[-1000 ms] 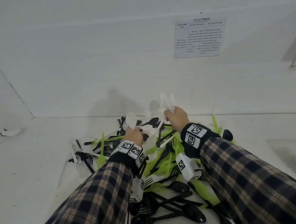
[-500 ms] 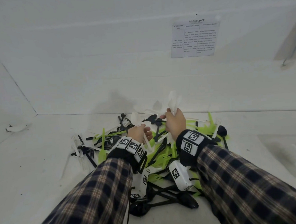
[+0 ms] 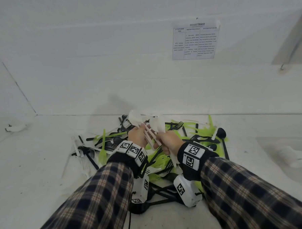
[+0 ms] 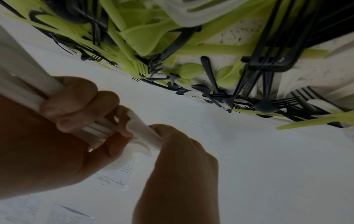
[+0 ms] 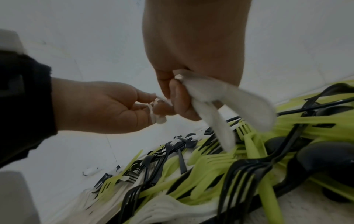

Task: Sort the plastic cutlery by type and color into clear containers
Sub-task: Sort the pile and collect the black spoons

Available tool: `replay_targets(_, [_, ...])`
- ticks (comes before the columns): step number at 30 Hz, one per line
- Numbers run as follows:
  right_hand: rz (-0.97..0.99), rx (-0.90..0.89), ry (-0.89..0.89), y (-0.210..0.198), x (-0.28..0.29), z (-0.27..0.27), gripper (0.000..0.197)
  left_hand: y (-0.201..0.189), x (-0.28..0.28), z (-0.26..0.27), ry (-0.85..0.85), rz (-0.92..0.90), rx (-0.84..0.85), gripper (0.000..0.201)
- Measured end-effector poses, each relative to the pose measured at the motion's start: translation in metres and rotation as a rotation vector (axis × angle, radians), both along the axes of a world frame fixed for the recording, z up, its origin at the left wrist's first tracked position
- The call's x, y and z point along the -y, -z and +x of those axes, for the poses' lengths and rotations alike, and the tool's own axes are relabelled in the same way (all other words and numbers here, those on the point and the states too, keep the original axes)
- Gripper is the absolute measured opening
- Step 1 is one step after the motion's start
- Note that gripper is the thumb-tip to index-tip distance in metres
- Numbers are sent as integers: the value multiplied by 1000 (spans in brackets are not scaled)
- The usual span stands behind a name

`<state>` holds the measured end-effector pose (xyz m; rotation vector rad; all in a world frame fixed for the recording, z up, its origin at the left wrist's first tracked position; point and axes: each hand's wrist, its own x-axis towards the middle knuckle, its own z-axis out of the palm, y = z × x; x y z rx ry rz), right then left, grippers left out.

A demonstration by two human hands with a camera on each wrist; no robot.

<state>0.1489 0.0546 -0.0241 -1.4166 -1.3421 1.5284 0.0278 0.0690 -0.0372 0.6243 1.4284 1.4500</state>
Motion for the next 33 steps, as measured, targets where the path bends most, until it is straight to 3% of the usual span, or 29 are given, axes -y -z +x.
replay_targets(3, [-39,24,-29,1,1,1,19,2,0,3,67,-16,-60,19])
replay_targets(5, [-13,89,-51,2,1,1,21,5,-1,2,11,-21,-76,18])
replay_targets(8, [183,240,10,6,-1,-2,28,0,10,1,13,-20,9,26])
replay_targets(11, [276,164,106,4,-7,-6,27,2,16,3,202,-55,22,22])
replay_targets(16, [213,63,220,0,-20,-10,25,-1,23,7,418,-95,100,22])
replay_targets(20, [180,44,231,2,-25,-6,19,-9,30,6,551,-182,126,39])
replay_targets(23, [154,-13,232,0,-24,-4,18,-11,34,8,594,-195,168,47])
replay_targets(33, [93,-113,166,-4,-28,-1,16,-12,31,5,566,-194,190,40])
